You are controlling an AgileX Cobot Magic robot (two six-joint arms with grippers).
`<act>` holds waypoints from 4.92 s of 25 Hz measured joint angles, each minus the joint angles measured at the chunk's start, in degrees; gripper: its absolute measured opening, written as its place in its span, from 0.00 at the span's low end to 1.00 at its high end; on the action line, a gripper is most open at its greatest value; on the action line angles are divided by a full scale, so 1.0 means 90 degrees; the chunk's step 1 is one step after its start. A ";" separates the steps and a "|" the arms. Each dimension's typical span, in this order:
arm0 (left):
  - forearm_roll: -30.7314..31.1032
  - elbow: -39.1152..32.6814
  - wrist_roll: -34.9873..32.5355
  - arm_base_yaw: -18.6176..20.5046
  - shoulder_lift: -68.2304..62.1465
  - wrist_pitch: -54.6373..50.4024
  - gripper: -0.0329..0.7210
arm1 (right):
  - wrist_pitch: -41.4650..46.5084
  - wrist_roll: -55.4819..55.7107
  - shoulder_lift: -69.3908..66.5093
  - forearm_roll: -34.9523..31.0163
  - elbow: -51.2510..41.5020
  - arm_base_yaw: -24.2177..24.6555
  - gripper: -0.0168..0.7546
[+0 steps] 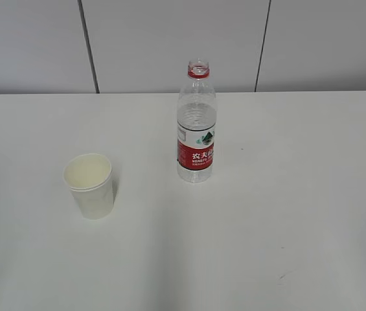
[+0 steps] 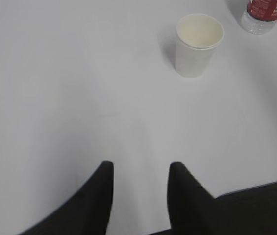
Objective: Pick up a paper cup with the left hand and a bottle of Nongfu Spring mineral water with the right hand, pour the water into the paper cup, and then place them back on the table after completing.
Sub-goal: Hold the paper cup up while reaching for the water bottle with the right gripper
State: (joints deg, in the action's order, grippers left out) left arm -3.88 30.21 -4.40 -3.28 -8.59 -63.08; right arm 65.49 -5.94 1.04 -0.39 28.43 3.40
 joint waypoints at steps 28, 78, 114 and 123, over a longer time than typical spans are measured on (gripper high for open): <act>0.0000 0.0000 0.0000 0.0000 0.0000 0.0000 0.80 | 0.0000 0.0000 0.0000 0.0000 0.0000 0.0000 0.78; 0.0000 0.0000 0.0000 0.0000 0.0000 0.0000 0.79 | -0.3853 0.0000 0.0000 0.0000 -0.1443 0.0000 0.78; 0.0025 -0.0328 0.0000 0.0000 0.0000 0.2802 0.79 | -0.4109 0.0000 0.0000 0.0000 -0.1476 0.0000 0.78; 0.0025 -0.1196 0.0000 0.0000 0.0000 0.4680 0.79 | -0.4162 0.0195 0.0000 -0.0013 -0.1476 0.0000 0.78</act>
State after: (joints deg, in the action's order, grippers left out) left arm -3.65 19.45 -4.40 -3.28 -8.59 -20.96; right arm 28.03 -4.18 1.04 -0.51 15.14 3.40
